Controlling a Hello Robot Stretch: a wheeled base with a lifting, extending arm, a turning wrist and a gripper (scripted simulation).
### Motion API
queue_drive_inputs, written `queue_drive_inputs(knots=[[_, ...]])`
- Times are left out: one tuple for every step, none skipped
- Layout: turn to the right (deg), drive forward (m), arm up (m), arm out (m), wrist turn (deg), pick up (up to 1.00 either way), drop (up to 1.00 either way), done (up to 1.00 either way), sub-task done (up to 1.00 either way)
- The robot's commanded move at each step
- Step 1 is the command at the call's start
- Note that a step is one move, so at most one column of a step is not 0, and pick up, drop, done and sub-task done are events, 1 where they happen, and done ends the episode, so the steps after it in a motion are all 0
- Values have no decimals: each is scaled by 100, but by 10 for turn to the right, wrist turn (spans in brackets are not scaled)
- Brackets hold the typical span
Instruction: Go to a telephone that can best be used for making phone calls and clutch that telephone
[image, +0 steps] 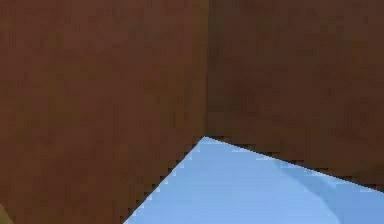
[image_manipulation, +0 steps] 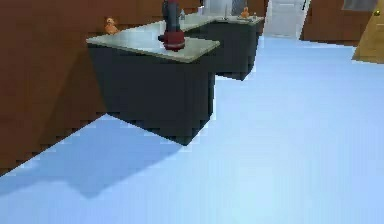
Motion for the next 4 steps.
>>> queue_drive_inputs(knots=[[450, 0, 0, 0, 0, 0, 0, 0, 0], [450, 0, 0, 0, 0, 0, 0, 0, 0], [210, 0, 0, 0, 0, 0, 0, 0, 0], [0, 100, 0, 0, 0, 0, 0, 0, 0]])
